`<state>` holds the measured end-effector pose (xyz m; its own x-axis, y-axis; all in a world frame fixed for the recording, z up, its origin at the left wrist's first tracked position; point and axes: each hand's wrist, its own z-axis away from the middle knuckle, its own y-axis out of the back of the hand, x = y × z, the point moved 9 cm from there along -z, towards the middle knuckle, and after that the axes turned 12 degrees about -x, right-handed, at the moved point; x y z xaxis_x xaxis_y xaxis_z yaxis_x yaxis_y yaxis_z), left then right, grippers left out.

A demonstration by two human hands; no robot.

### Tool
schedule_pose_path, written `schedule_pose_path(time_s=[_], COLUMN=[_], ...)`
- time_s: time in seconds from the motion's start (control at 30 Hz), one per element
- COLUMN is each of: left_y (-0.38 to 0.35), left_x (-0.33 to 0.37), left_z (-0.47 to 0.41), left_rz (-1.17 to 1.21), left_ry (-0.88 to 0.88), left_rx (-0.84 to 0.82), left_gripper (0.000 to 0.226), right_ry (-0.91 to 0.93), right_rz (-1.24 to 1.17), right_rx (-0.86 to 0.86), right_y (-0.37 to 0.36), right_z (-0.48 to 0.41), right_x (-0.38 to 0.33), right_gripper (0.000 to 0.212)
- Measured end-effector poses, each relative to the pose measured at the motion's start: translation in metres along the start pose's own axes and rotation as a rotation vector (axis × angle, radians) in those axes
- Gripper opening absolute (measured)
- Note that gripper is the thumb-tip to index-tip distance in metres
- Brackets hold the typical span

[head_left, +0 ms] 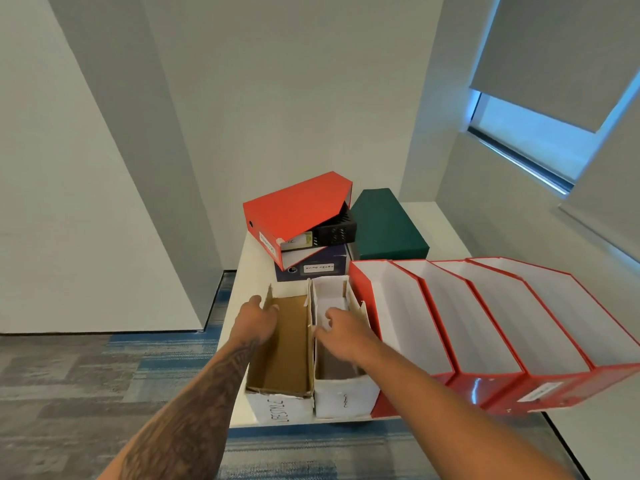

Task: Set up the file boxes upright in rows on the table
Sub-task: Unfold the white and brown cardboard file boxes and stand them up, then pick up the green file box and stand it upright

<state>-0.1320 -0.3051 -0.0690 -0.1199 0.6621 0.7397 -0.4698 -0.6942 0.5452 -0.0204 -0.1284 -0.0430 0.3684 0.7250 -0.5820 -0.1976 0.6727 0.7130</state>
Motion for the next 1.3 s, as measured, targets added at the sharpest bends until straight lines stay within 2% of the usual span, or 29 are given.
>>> schedule_pose_path(time_s=[0.1, 0.23, 0.33, 0.53, 0.7, 0.93, 1.0, 1.1, 1.3], left_y=[-0.006, -0.029, -0.054, -0.115, -0.154, -0.194, -0.202, -0.211, -0.220], left_x=[0.048, 0.112, 0.159, 0.217, 0.241, 0.244, 0.243, 0.244, 0.228], left_z=[-0.008, -0.030, -0.049, -0.101, -0.143, -0.194, -0.211, -0.233, -0.272], left_rz=[-0.044, -0.117, -0.155, -0.160, -0.172, -0.255, -0.260, -0.256, -0.217], left_ry=[-0.089, -0.191, -0.245, -0.204, -0.121, -0.030, 0.004, 0.036, 0.153], left_rx=[-0.005, -0.056, -0.094, -0.210, -0.231, -0.268, -0.262, -0.256, -0.221], left_gripper=[0.053, 0.040, 0.032, 0.027, 0.035, 0.044, 0.043, 0.040, 0.052], right_ry=[0.023, 0.025, -0.002, -0.056, -0.078, -0.063, -0.059, -0.072, -0.127], right_rz=[0.007, 0.047, 0.069, 0.109, 0.156, 0.168, 0.177, 0.252, 0.441], right_rx=[0.060, 0.133, 0.172, 0.183, 0.127, 0.010, -0.040, -0.105, -0.195], right_y=[0.043, 0.105, 0.148, 0.223, 0.255, 0.262, 0.258, 0.253, 0.240], right_z=[-0.008, -0.026, -0.044, -0.087, -0.137, -0.206, -0.225, -0.249, -0.272], right_x=[0.008, 0.032, 0.059, 0.129, 0.180, 0.225, 0.233, 0.244, 0.273], right_gripper=[0.032, 0.017, 0.019, 0.023, 0.025, 0.032, 0.041, 0.065, 0.068])
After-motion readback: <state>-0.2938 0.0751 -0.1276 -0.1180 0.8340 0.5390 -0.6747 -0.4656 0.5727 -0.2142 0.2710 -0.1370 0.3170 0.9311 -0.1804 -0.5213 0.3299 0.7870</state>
